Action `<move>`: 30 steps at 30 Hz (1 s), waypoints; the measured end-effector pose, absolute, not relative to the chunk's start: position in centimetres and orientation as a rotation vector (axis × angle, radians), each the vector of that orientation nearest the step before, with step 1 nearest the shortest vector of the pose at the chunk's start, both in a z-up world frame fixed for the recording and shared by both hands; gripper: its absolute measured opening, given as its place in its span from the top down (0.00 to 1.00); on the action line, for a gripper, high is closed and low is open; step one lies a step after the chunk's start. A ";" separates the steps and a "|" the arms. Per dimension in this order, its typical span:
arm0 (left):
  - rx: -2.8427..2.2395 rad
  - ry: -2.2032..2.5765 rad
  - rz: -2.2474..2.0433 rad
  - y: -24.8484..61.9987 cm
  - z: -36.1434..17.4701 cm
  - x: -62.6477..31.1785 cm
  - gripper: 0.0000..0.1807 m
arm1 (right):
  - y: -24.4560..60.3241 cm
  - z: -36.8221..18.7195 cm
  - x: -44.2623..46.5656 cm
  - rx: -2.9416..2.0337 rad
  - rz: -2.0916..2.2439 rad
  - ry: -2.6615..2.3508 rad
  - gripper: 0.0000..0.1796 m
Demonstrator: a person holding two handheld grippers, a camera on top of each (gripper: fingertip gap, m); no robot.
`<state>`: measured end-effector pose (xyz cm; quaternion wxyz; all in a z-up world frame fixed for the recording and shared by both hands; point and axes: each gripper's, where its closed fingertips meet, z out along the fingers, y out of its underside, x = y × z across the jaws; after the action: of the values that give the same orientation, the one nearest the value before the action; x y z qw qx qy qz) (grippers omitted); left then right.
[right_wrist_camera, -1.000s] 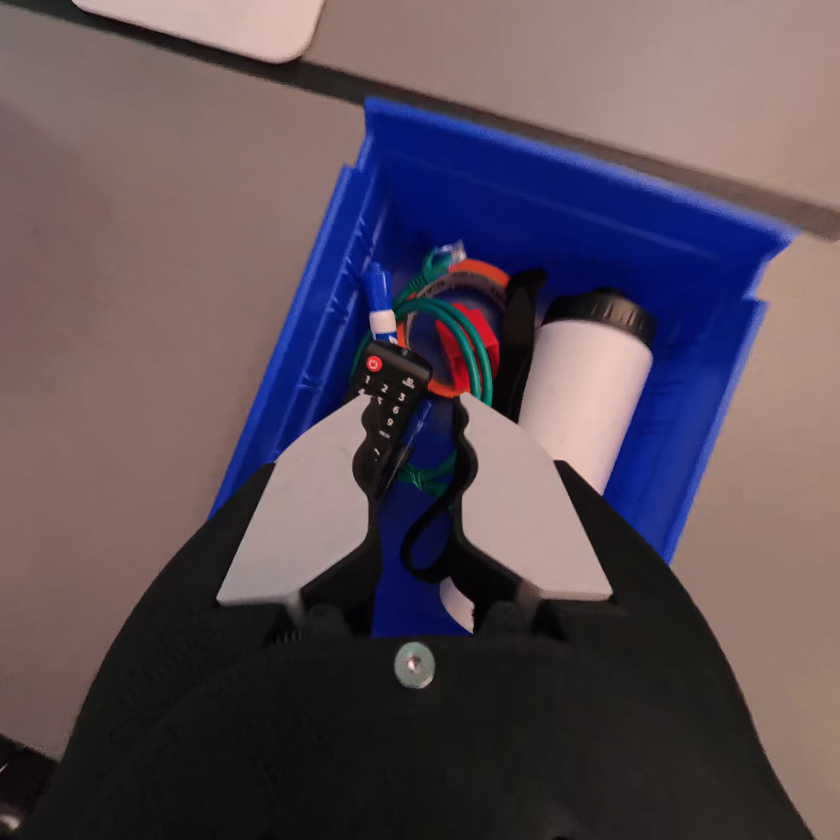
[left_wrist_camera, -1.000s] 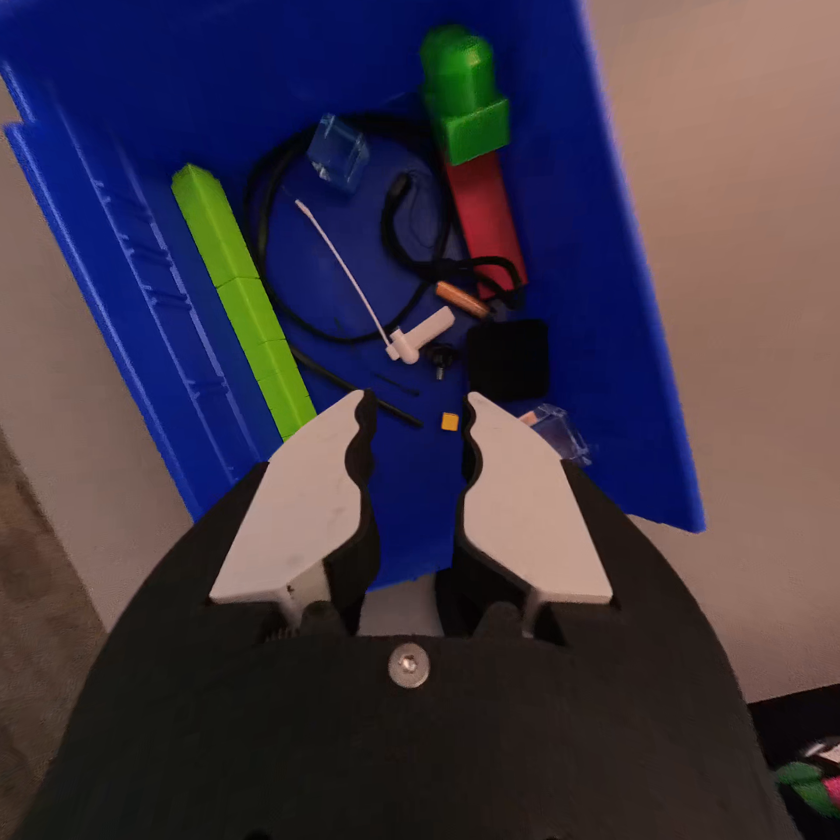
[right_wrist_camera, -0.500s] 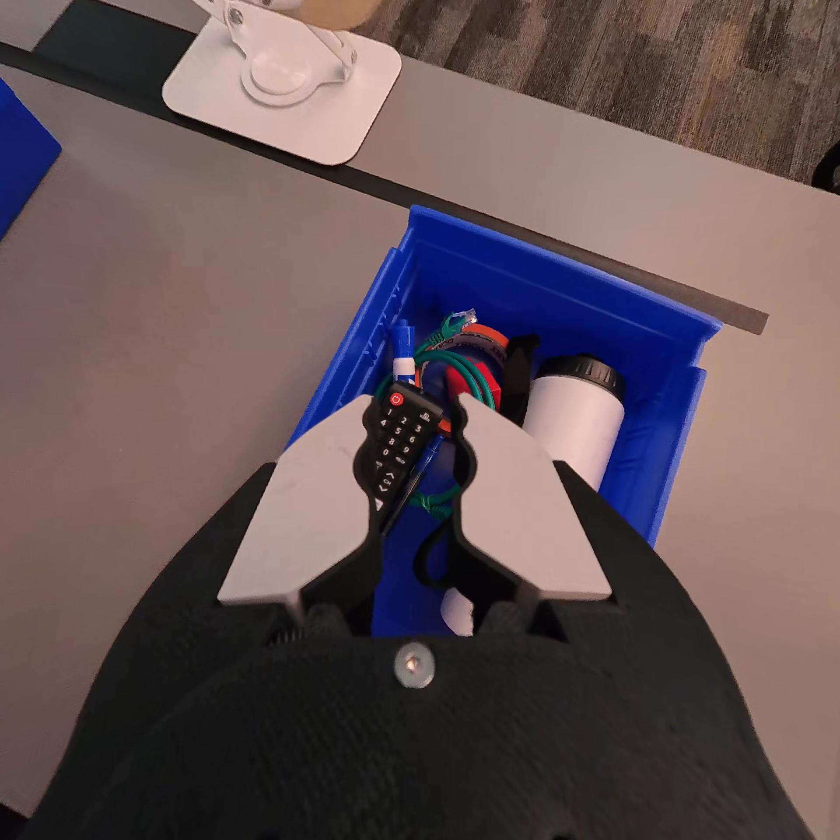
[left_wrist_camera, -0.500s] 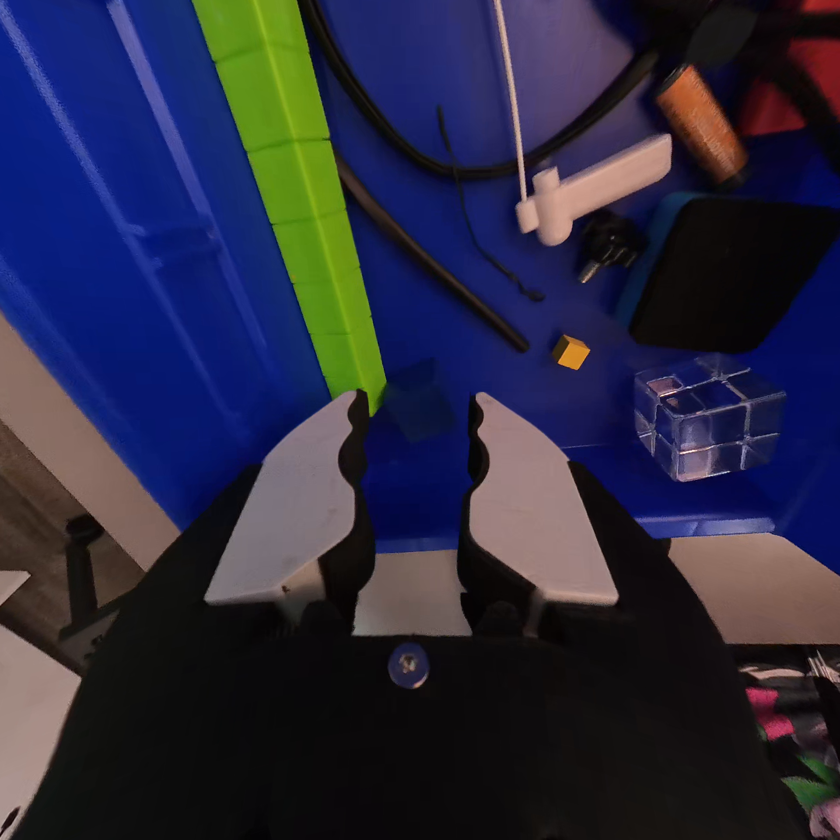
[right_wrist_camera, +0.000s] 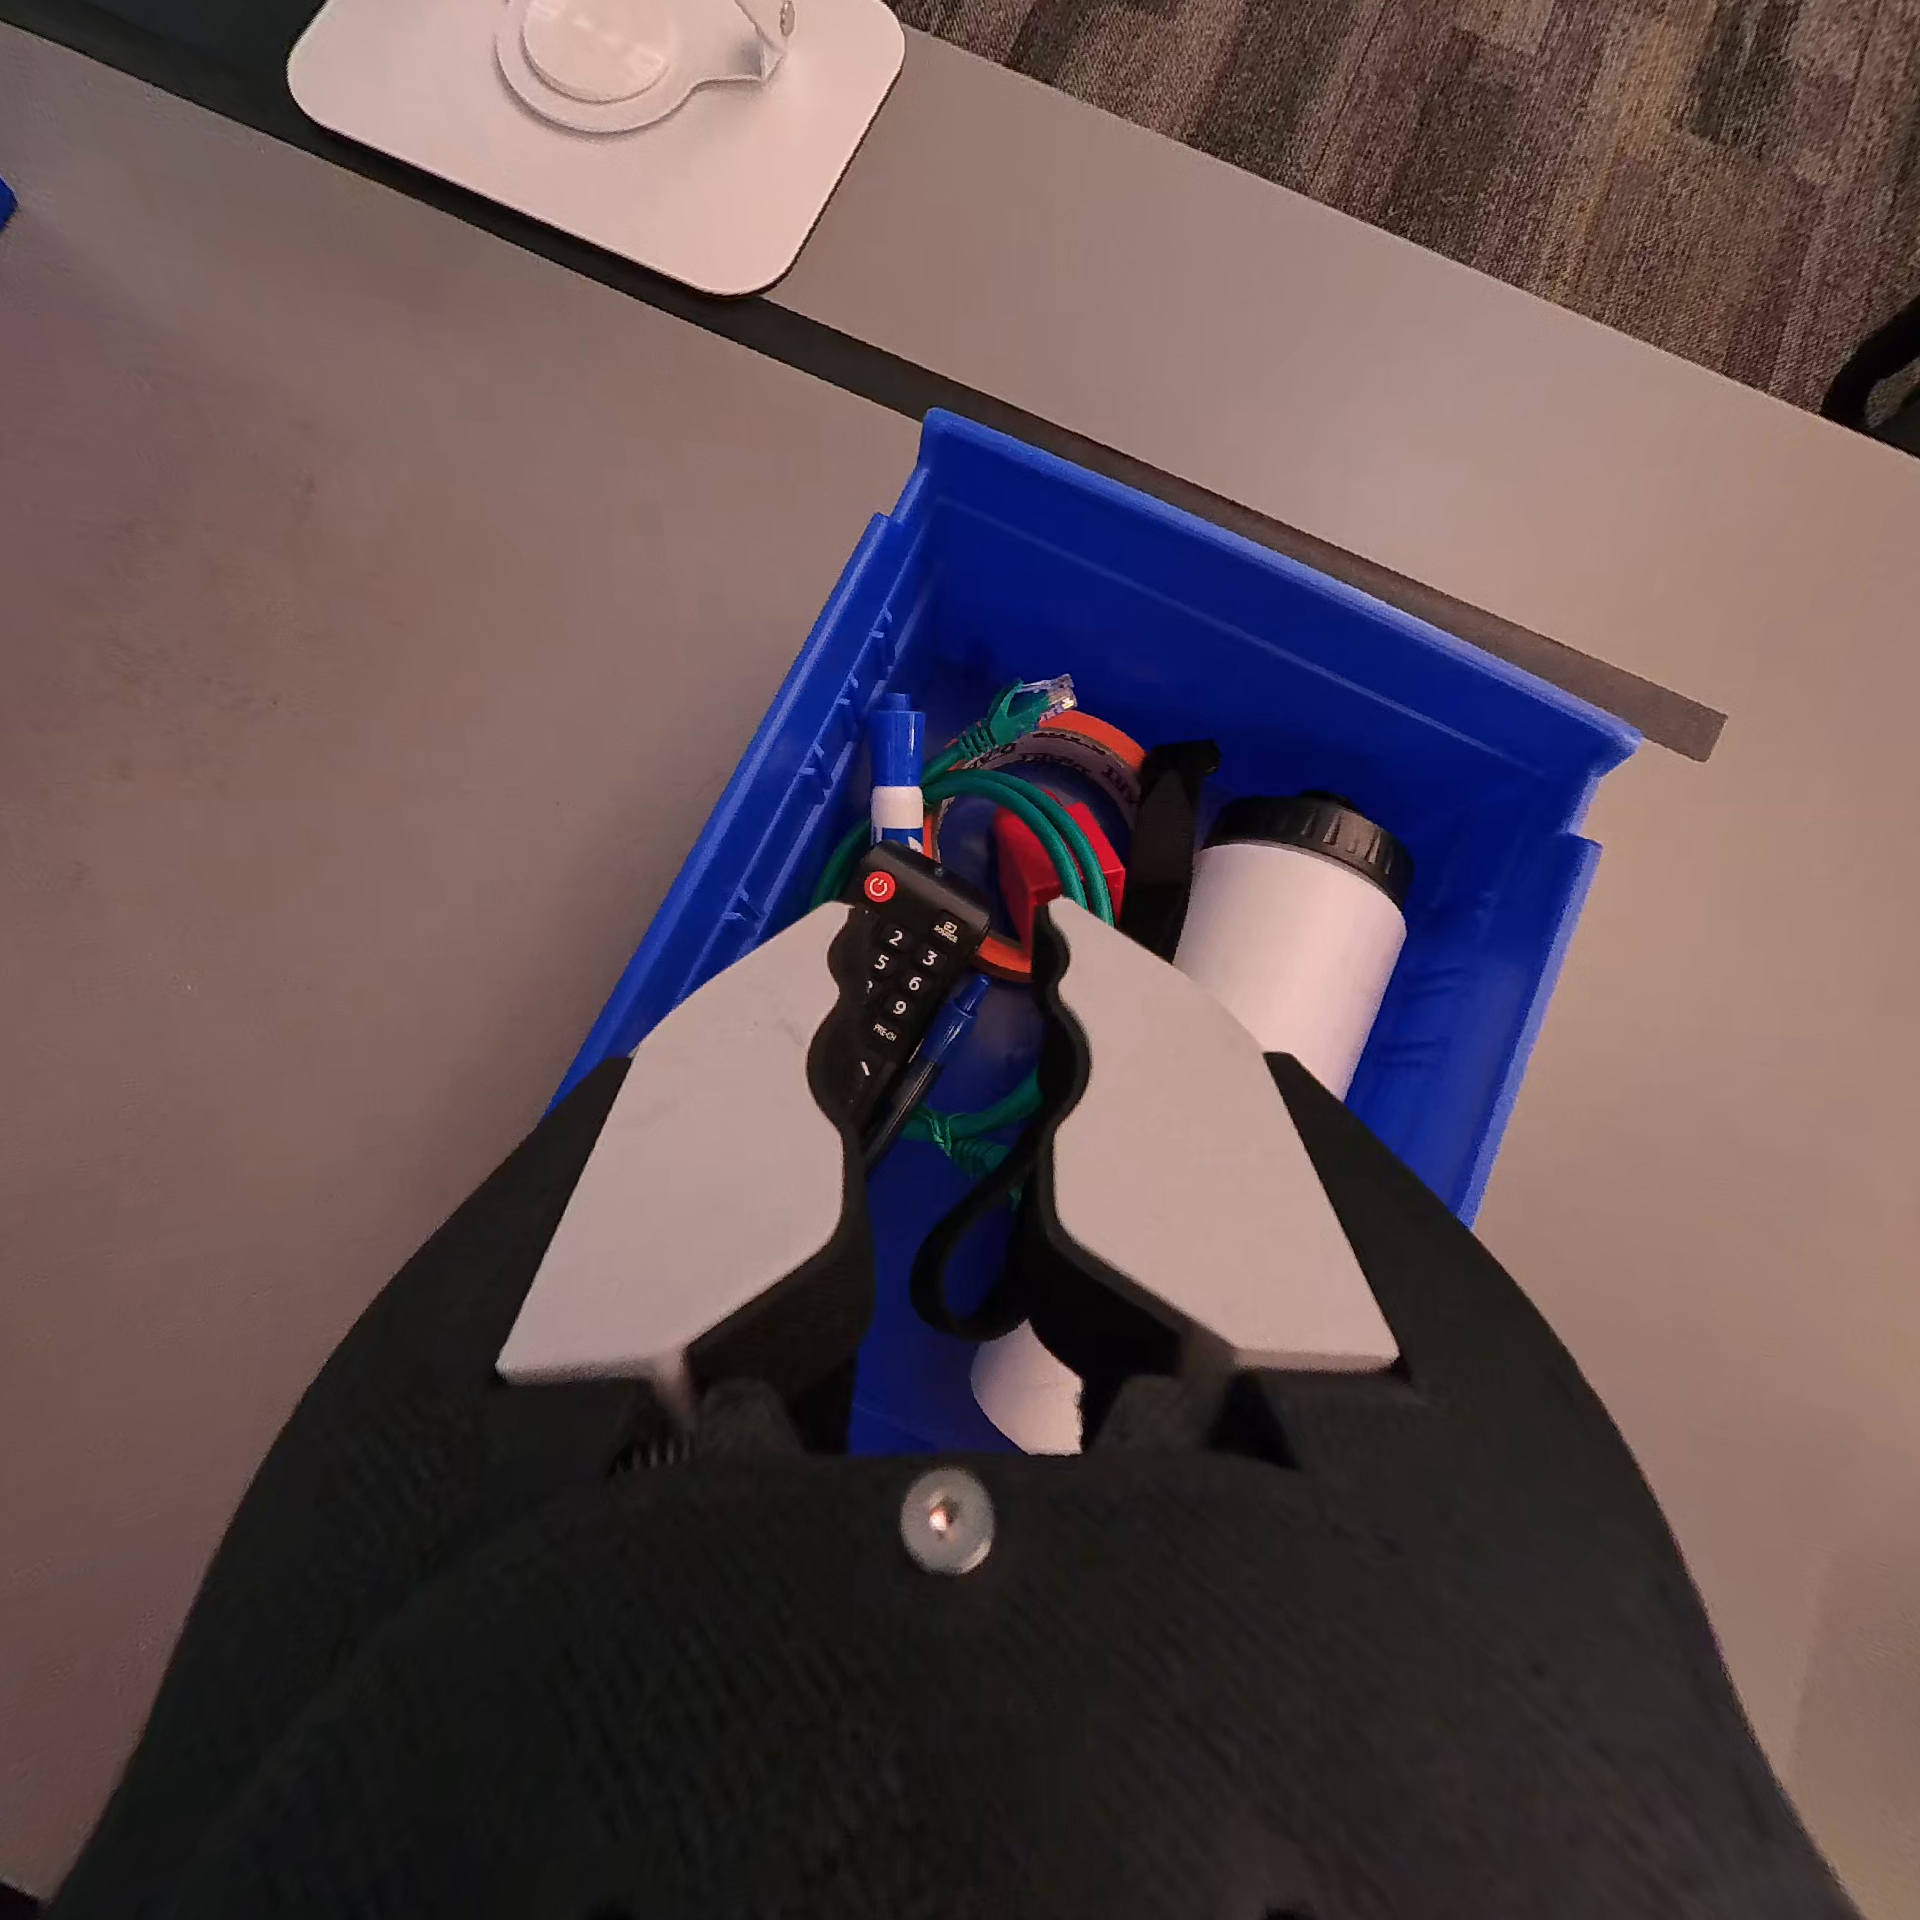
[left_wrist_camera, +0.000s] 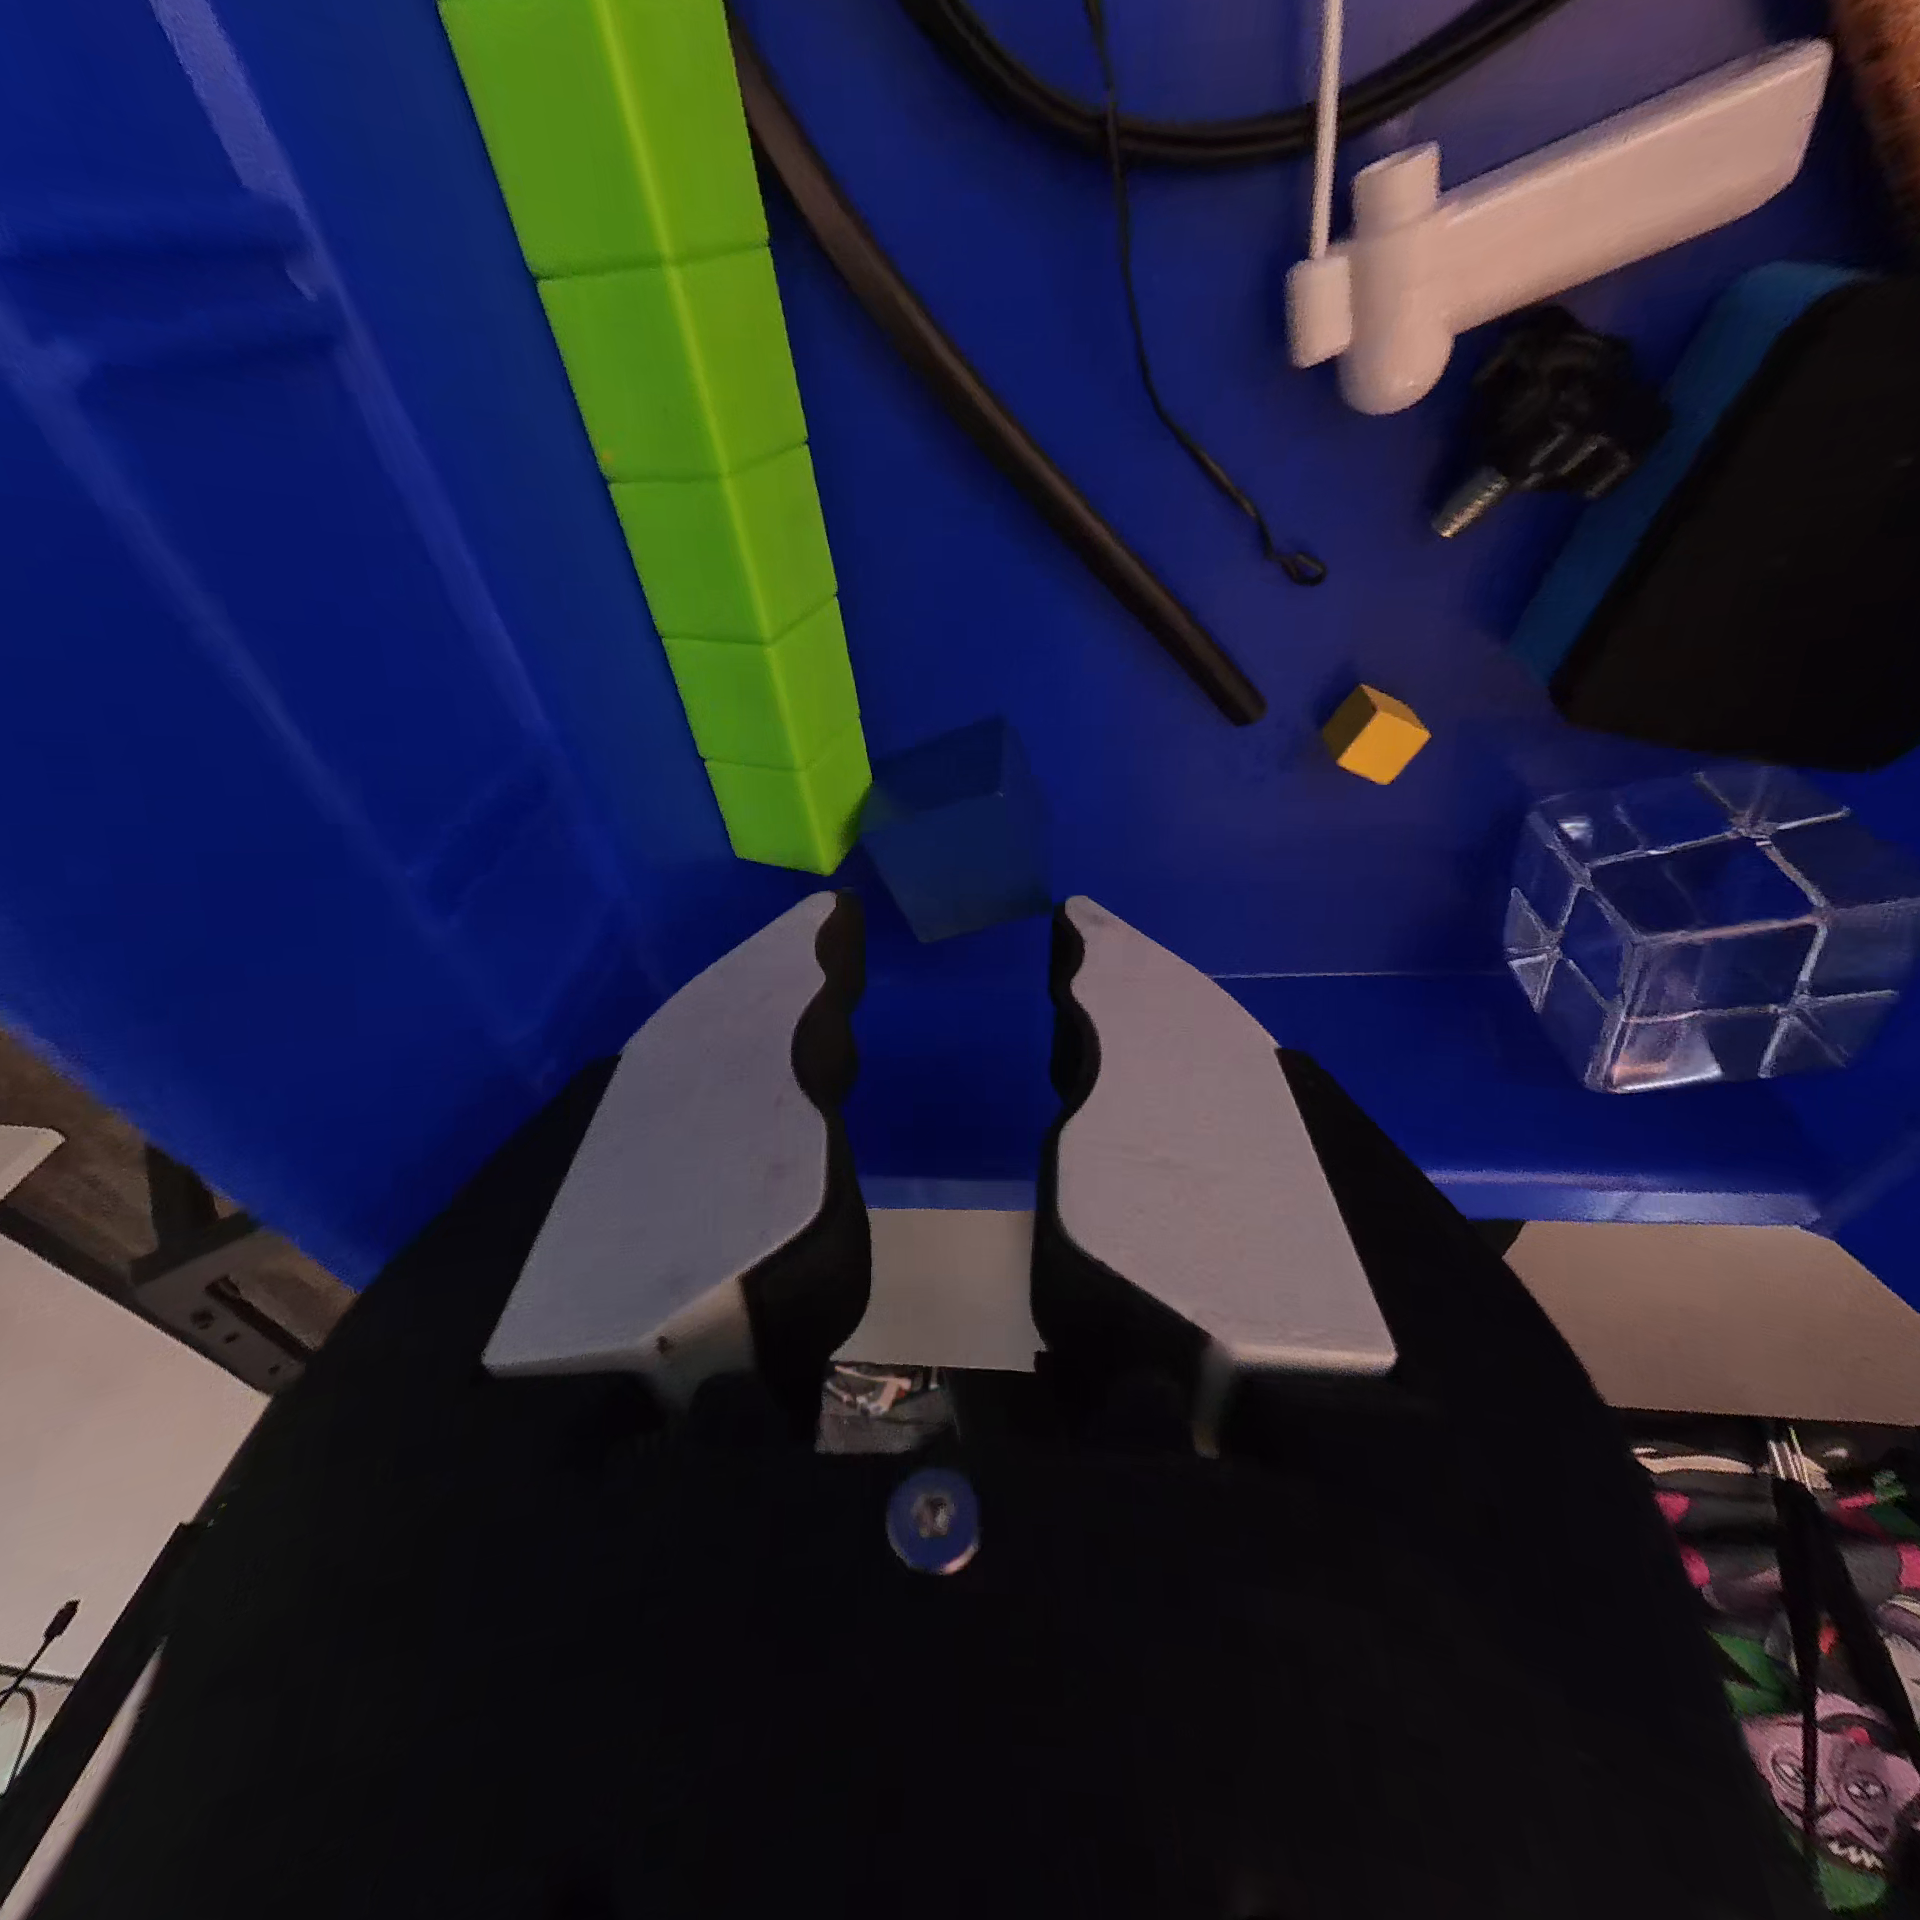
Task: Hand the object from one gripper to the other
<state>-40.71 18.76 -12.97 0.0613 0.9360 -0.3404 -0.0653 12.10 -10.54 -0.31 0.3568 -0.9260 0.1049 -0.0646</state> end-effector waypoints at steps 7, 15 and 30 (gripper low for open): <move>2.827 -1.008 -0.189 19.0 -13.5 -40.4 0.83 | -10.4 -0.8 12.1 -2.416 -0.176 0.263 0.82; 2.768 -1.083 -0.230 18.5 -13.4 -40.2 0.84 | -10.4 -1.5 12.0 -2.458 -0.190 0.246 0.82; 3.128 -1.404 0.181 20.0 -5.1 -32.7 0.84 | -9.6 -0.4 11.2 -2.435 -0.281 0.189 0.82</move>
<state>-32.73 19.96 -5.12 -0.1451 0.9014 -0.4046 0.0520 11.24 -9.61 -0.35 0.3351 -0.9332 0.0723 -0.1079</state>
